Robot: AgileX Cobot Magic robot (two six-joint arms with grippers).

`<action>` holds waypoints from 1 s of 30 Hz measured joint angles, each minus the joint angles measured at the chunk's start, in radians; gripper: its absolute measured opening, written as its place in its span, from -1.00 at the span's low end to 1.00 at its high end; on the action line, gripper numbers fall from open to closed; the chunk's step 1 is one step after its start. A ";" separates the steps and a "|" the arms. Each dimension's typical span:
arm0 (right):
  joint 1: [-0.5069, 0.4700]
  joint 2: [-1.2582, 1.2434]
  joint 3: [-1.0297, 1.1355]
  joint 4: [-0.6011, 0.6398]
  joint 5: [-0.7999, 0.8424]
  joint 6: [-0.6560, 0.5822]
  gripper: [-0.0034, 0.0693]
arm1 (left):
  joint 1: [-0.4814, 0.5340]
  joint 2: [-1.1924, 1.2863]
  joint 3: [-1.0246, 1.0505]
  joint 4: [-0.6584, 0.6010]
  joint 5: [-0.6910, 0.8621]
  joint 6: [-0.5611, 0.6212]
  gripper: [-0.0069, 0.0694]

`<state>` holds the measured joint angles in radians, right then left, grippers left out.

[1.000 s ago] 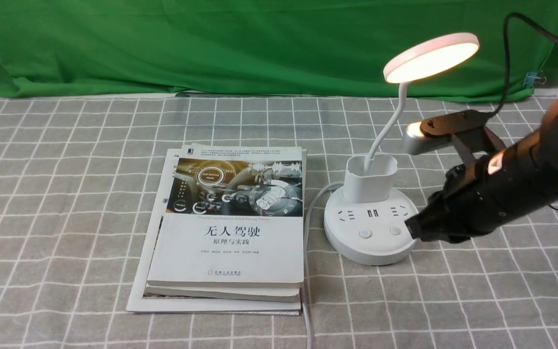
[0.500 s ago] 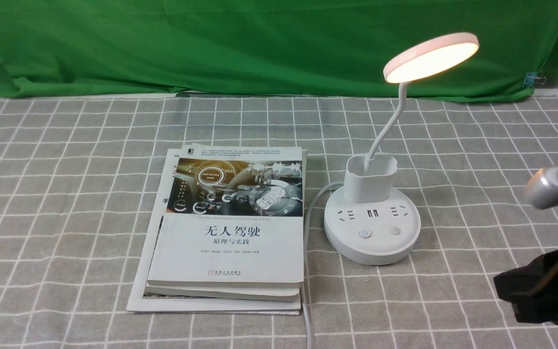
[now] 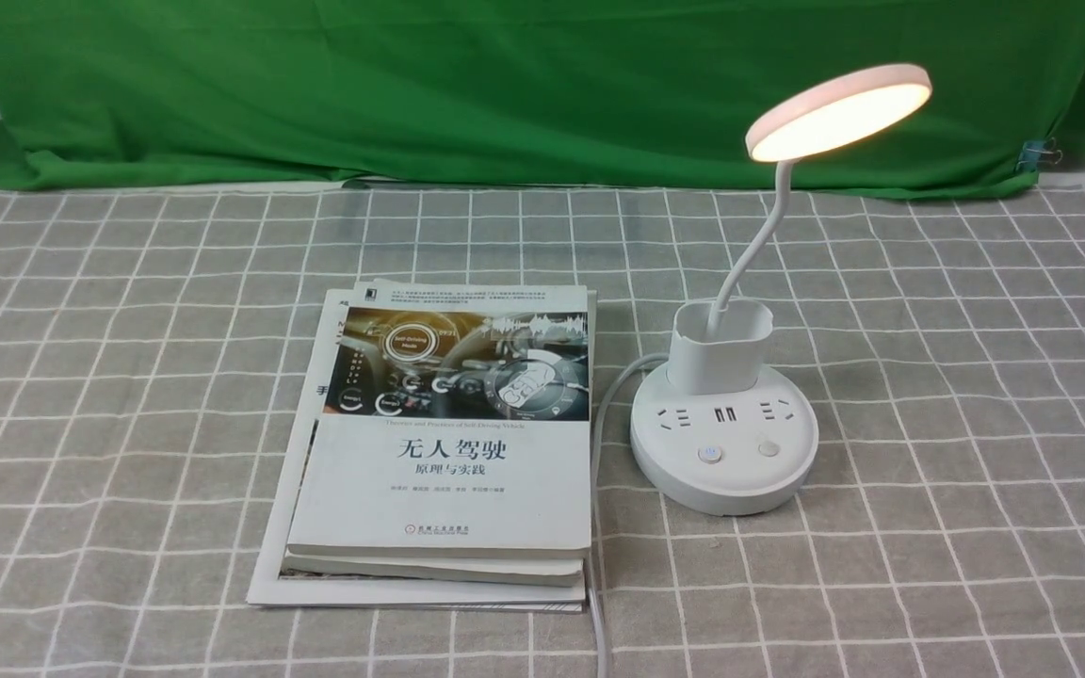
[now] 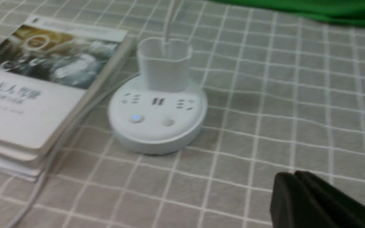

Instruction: Turn on the desk lamp on the grey coffee tablecloth with your hand.

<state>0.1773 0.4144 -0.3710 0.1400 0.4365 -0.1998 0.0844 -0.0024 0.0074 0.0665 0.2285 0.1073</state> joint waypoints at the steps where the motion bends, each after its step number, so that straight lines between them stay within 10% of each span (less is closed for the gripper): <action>1: -0.028 -0.071 0.066 0.000 -0.037 -0.010 -0.83 | 0.000 0.000 0.000 0.000 0.000 0.000 -0.77; 30: -0.118 -0.413 0.378 -0.003 -0.178 -0.030 -0.76 | 0.000 0.000 0.000 0.000 0.001 0.000 -0.77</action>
<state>0.0595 0.0013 0.0068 0.1367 0.2580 -0.2298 0.0844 -0.0024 0.0074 0.0665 0.2294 0.1073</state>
